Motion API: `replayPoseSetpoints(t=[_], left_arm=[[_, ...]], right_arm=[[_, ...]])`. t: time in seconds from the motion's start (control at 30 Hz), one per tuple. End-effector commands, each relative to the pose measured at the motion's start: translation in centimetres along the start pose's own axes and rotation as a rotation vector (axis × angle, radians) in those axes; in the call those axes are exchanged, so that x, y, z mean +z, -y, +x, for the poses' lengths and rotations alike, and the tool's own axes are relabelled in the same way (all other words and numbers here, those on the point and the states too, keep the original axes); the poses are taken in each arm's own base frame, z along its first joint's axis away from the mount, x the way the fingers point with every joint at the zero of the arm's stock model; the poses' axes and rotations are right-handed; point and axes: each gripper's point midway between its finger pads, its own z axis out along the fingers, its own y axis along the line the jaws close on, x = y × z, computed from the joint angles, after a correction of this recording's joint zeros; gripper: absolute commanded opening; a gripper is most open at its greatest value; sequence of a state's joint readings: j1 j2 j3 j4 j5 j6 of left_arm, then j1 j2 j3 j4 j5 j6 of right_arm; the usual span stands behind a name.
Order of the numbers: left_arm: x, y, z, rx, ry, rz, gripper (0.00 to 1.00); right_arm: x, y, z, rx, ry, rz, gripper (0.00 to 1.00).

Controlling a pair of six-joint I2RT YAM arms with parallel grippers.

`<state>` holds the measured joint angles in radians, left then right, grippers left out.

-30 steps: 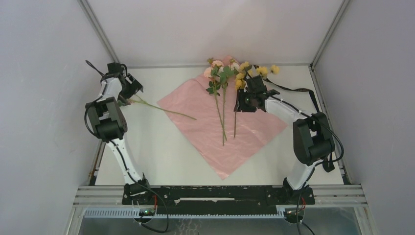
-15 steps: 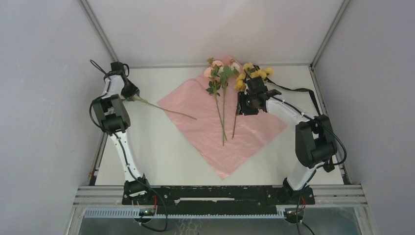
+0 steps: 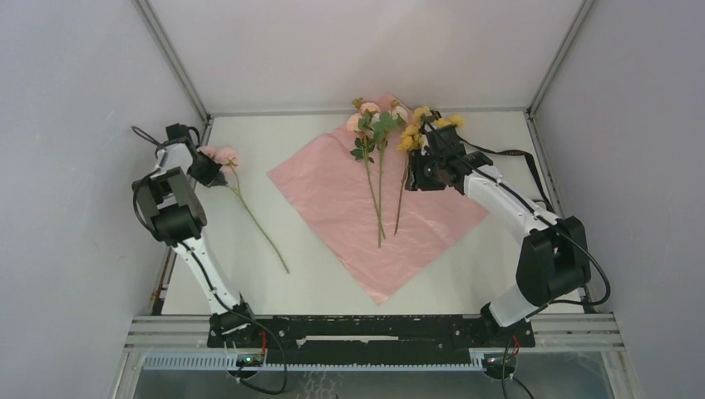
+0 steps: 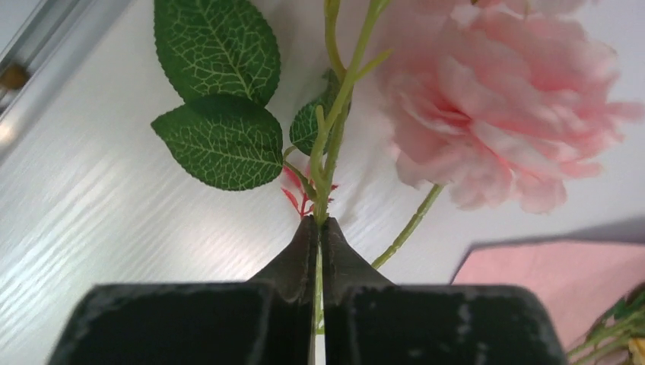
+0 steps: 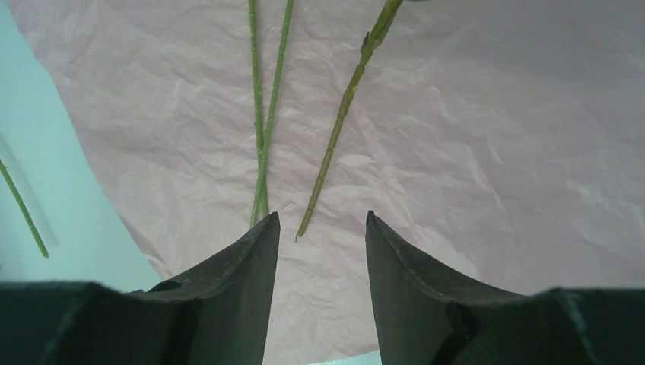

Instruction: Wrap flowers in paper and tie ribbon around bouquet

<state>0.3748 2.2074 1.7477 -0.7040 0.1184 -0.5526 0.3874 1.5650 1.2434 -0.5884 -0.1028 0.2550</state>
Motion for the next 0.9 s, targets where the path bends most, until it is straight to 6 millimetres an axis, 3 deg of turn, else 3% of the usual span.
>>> replayPoseSetpoints(t=[0.0, 0.13, 0.23, 0.33, 0.4, 0.53, 0.63, 0.87], left_arm=[[-7.8, 3.3, -0.5, 0.095, 0.111, 0.194, 0.00], [-12.7, 4.7, 2.7, 0.135, 0.102, 0.345, 0.00], [-16.0, 5.5, 5.2, 0.156, 0.100, 0.455, 0.00], [-19.1, 6.4, 7.2, 0.192, 0.129, 0.532, 0.00], [-20.9, 7.5, 9.0, 0.214, 0.140, 0.594, 0.00], [-24.1, 9.8, 12.9, 0.266, 0.109, 0.719, 0.00], [-26.2, 11.1, 15.3, 0.316, 0.105, 0.780, 0.00], [-28.5, 13.5, 19.8, 0.387, 0.093, 0.887, 0.00]], right_arm=[[-2.1, -2.3, -0.7, -0.077, 0.055, -0.037, 0.54], [-3.0, -6.4, 0.4, -0.209, 0.071, -0.111, 0.55], [-3.9, -11.2, 1.3, -0.290, 0.086, -0.267, 0.61], [-5.4, -16.7, 1.1, -0.282, 0.134, -0.469, 0.98], [-6.1, -20.7, 1.0, -0.292, 0.175, -0.598, 1.00], [-7.1, -28.5, 3.1, -0.340, 0.188, -0.862, 1.00], [-6.2, -30.8, 3.9, -0.284, 0.147, -0.945, 1.00], [-2.5, -32.8, 5.8, -0.192, 0.044, -0.978, 0.99]])
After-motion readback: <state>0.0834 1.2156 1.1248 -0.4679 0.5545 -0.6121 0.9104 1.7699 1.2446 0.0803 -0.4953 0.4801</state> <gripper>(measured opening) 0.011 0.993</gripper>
